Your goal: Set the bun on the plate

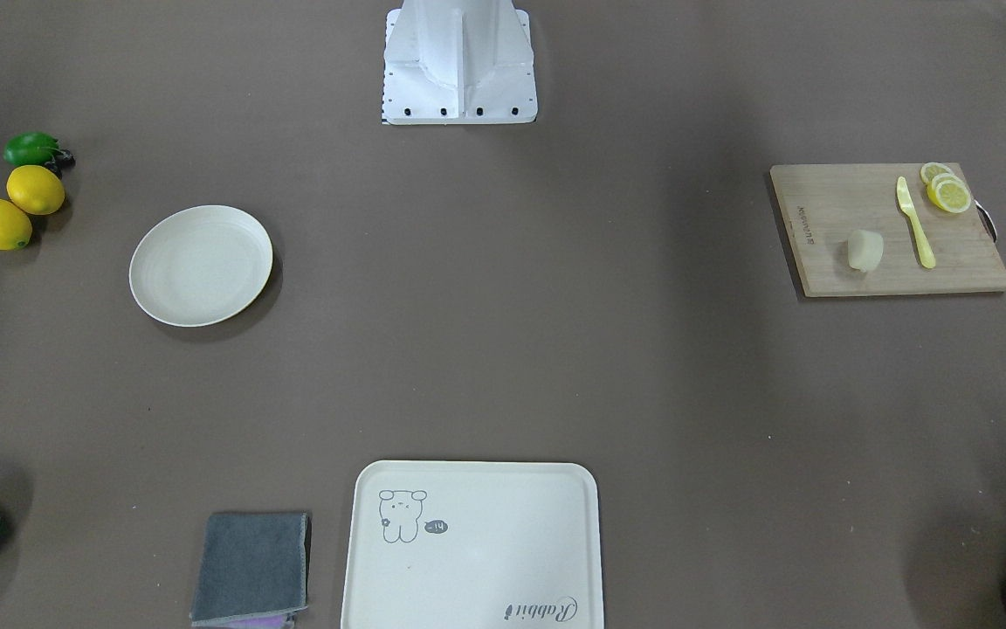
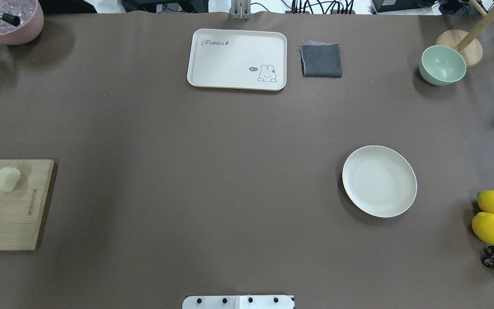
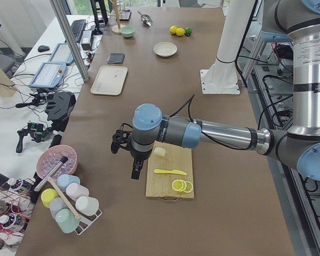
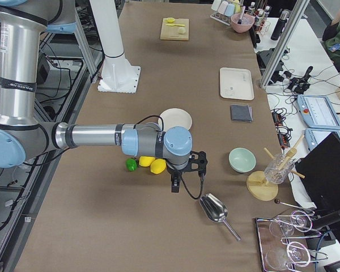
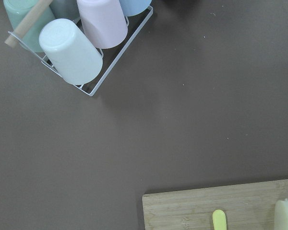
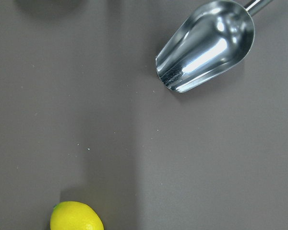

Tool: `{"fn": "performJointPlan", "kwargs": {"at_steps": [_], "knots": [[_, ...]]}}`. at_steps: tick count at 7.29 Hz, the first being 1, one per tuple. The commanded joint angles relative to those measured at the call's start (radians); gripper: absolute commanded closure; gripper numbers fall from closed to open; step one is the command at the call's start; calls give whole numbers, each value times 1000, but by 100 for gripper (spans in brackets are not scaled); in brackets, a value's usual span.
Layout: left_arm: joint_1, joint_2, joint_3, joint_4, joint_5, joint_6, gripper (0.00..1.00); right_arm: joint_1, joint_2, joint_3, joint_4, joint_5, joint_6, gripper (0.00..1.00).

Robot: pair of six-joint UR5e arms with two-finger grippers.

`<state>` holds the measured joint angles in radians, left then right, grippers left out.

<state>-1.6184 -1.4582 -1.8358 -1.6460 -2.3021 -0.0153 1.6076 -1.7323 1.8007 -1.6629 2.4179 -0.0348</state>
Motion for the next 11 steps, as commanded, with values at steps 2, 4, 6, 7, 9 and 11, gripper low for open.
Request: {"fn": "performJointPlan", "kwargs": {"at_steps": [2,4,6,7,9,11], "knots": [[-3,4,1,0,3,0,2,0,10,6,2,0,1,0],[0,1,4,0,6,0,2,0,14,14,2,0,3,0],[-3,2,-8,-5,-11,-3,2,-2,28,25,2,1,3,0],[0,-5,0,-18,-26,-3,2,-5,28,23,2,1,3,0],[0,1,-6,-18,-25,-5,2,-5,27,25,2,4,4,0],[5,-7,1,-46,-29,-9,2,-6,39,34,2,6,4,0]]}}
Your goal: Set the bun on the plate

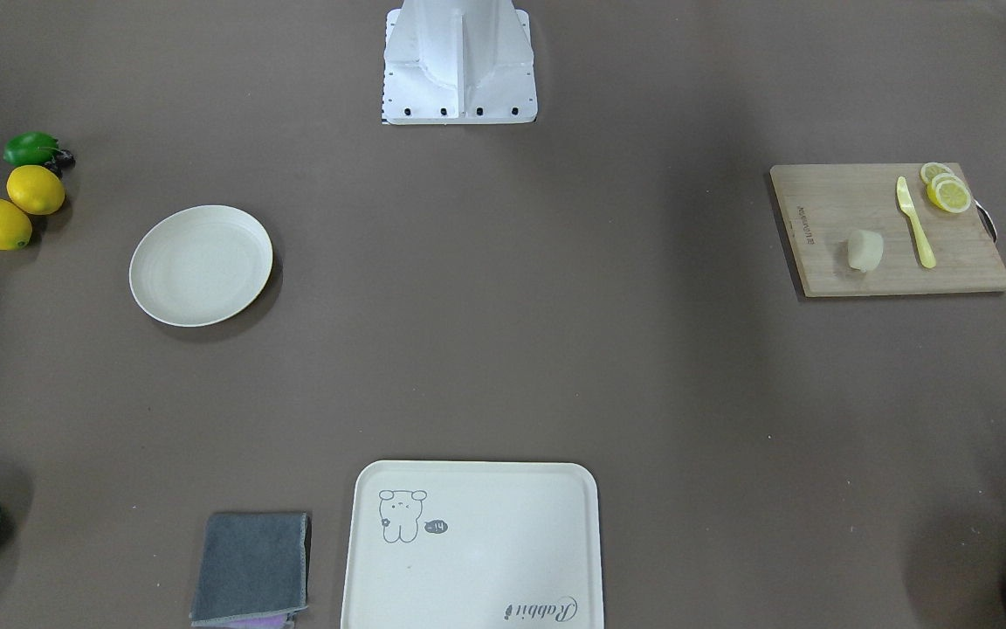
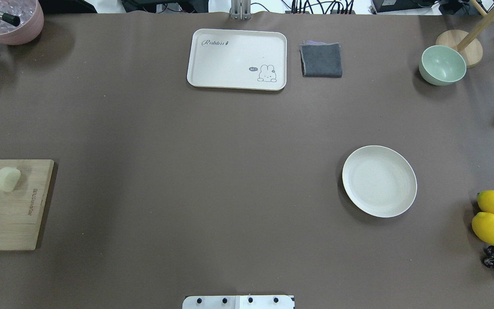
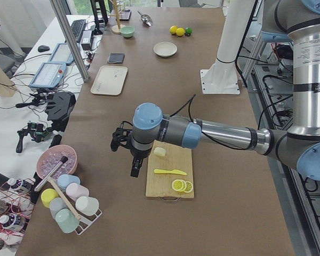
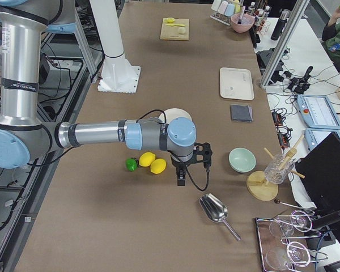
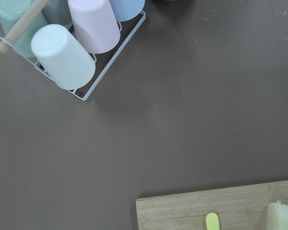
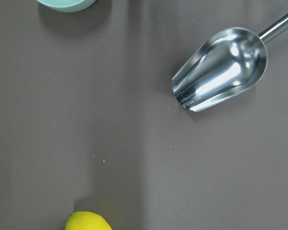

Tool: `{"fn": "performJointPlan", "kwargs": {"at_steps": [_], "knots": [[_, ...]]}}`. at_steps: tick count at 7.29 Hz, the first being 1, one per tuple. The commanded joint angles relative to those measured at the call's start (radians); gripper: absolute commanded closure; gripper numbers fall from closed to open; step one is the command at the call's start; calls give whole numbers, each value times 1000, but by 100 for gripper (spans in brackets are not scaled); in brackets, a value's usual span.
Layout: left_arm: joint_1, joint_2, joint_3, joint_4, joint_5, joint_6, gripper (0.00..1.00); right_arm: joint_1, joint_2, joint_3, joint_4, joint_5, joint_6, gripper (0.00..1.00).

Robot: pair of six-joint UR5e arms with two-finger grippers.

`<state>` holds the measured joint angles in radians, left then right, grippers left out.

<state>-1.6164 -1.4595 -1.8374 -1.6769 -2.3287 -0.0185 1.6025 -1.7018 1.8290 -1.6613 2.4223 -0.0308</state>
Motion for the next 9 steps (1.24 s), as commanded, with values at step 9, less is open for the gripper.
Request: {"fn": "performJointPlan", "kwargs": {"at_steps": [9], "knots": [[224,85,55,-634,7,-453,2,-560,80,3,642,-218,831,0]]}}
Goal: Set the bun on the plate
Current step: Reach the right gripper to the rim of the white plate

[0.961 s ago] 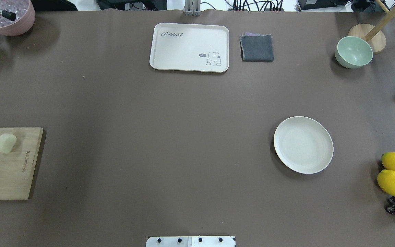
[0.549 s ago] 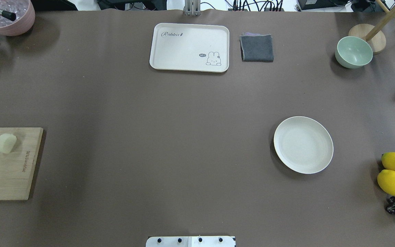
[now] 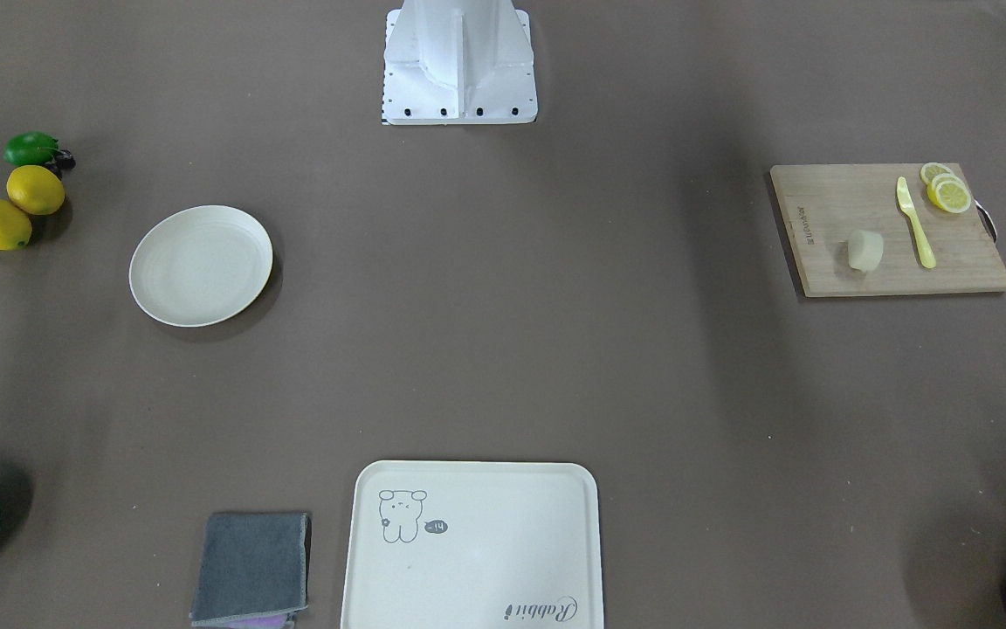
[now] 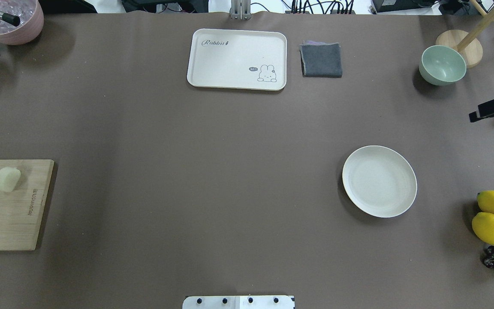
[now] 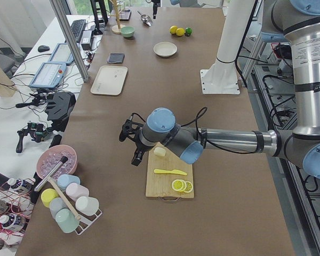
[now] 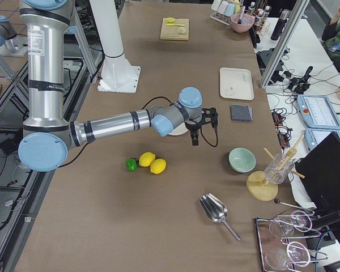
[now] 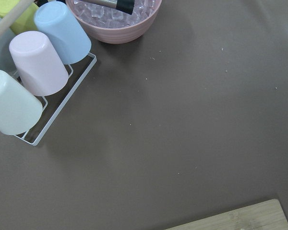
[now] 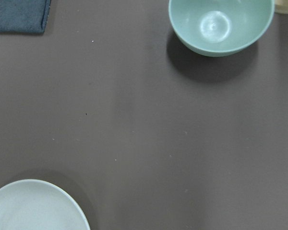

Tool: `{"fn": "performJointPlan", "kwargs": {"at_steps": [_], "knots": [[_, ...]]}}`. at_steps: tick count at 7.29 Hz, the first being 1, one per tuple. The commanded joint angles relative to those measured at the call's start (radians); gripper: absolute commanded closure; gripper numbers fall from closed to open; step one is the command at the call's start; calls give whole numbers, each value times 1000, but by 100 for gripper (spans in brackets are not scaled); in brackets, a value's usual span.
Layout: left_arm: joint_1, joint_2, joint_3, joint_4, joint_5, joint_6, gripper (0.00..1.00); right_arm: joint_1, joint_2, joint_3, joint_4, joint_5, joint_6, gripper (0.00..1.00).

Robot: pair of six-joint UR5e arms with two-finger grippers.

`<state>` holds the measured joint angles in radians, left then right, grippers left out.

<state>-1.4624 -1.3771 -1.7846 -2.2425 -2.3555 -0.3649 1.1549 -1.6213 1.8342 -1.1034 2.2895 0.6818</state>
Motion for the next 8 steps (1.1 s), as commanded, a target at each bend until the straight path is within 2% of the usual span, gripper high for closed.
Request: {"fn": "performJointPlan", "kwargs": {"at_steps": [1,2,4,8], "knots": [[127,1,4,-106,59,-188,2,-154,0,-3,86,-88,190,0],[158,3,5,-130,90,-204,2,-217,0,-1,115,-122,302,0],[159,3,10,-132,90,-206,2,-399,0,-16,165,-259,431,0],[159,-2,14,-131,90,-207,2,-428,-15,-33,166,-257,427,3]]}}
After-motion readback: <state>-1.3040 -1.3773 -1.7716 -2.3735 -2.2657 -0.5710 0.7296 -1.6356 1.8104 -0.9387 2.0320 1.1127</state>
